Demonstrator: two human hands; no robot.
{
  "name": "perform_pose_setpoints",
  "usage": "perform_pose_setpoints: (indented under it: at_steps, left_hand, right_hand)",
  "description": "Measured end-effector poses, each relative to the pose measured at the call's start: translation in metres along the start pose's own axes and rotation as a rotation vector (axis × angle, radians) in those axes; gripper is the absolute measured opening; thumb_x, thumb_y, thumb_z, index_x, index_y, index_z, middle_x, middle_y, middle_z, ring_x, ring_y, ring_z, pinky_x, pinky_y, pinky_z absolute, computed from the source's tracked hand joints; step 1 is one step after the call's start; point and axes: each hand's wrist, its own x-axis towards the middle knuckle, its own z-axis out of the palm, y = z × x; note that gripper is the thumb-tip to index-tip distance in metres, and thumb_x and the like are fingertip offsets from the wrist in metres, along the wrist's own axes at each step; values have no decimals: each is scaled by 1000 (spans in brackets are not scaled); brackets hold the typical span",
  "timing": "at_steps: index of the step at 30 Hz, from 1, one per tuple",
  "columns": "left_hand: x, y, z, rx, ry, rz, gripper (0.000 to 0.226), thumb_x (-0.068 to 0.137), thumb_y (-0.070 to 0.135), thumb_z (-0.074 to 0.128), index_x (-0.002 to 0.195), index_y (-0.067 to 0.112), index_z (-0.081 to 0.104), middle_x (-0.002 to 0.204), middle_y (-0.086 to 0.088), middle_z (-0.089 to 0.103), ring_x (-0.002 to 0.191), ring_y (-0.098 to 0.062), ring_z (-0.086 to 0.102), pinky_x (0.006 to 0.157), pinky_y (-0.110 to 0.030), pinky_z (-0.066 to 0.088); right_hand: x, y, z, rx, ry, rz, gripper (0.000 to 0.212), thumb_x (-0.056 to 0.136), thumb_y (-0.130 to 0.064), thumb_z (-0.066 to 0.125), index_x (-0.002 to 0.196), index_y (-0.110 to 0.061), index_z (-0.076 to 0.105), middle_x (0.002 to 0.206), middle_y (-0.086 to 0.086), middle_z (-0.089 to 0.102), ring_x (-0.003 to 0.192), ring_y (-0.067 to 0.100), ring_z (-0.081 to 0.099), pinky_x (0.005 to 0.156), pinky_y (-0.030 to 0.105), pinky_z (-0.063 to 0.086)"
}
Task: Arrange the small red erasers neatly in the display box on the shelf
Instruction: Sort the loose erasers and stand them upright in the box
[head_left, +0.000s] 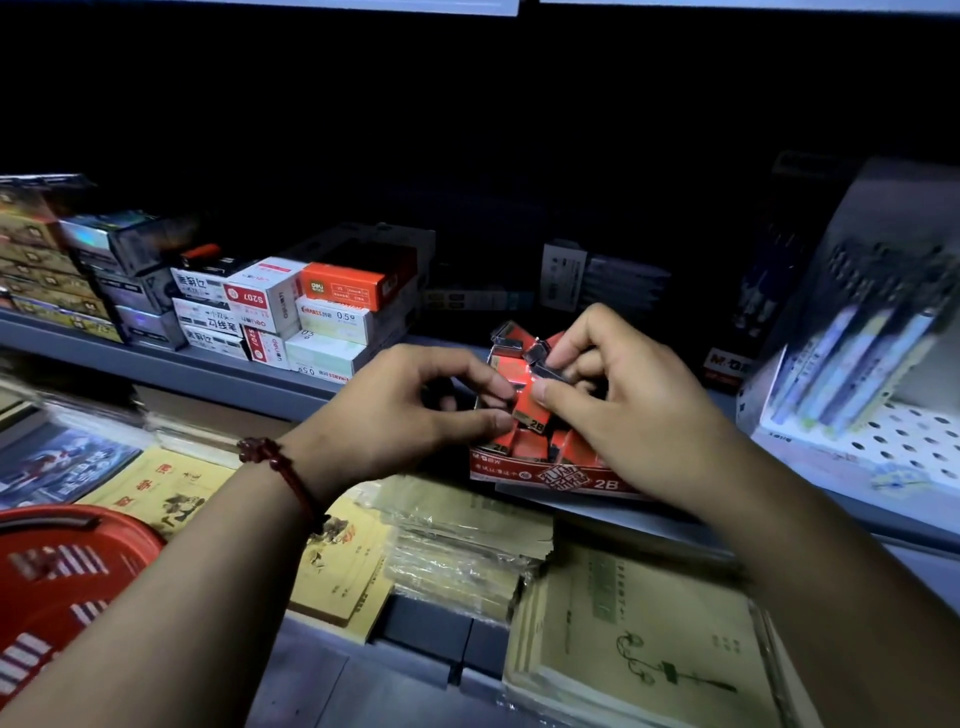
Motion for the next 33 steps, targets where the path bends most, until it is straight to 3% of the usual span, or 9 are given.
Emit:
perform_pose_setpoints:
  at_steps: [4,6,9,11,14,17,24,29,33]
  left_hand:
    - [-2,0,-2,5,-59,-6,13,89,24,76,101,29,78,90,-14,76,88,-44,69,82,-59,59]
    - [-2,0,-1,46,-46,19,13,94,17,71,101,26,78,95,-5,76,91,-31,72,79,-48,61]
    - [-2,0,-1,170,-31,89,21,98,10,64,102,27,76,99,12,71,87,3,67,73,-14,52]
    - [-1,2,1,228,-31,124,24,99,11,61,107,27,76,103,13,67,96,5,63,80,-9,48]
    - [-1,2,4,227,-79,147,20,100,30,62,112,27,77,103,7,63,99,-3,61,89,-17,48]
    - [-2,2,6,238,-89,124,31,85,48,72,108,28,77,102,6,62,93,-12,64,86,-35,54]
    - [-2,0,8,178,-55,109,19,87,32,78,104,25,72,102,4,66,85,-28,67,76,-47,56]
    - [-3,-2,2,164,-72,96,19,91,29,72,109,26,72,98,3,73,84,-36,71,72,-52,59]
    - [-4,-1,0,212,-92,82,36,82,46,68,114,30,70,104,5,73,88,-27,72,78,-47,58]
  right_hand:
    - [1,-1,-3,24,-13,10,13,95,-27,70,91,-26,57,80,-1,69,55,-1,51,53,11,42]
    - [0,-1,-4,19,-21,4,13,95,-26,70,91,-27,57,79,-2,68,55,-2,50,54,10,42]
    - [0,0,-4,4,-27,-13,13,96,-25,69,92,-27,57,78,-2,66,55,-2,49,54,10,41]
    - [1,2,-4,1,-19,-8,11,96,-24,69,93,-26,58,79,-1,66,55,-1,48,54,11,41]
    - [1,5,-3,-44,0,9,12,95,-27,69,91,-27,57,81,-4,63,58,-1,49,56,15,40]
    - [0,7,-2,-94,-18,21,13,94,-30,68,89,-28,56,80,-1,64,55,1,47,56,23,41]
    - [1,8,-2,-107,-56,-24,11,92,-31,72,86,-27,63,70,0,61,51,1,46,50,17,36]
    - [2,12,6,-216,-81,-123,9,87,-35,74,80,-29,73,91,-11,58,88,4,56,79,32,48]
    - [2,12,5,-241,-90,-138,9,88,-37,73,83,-31,76,89,-12,56,87,3,54,76,28,44]
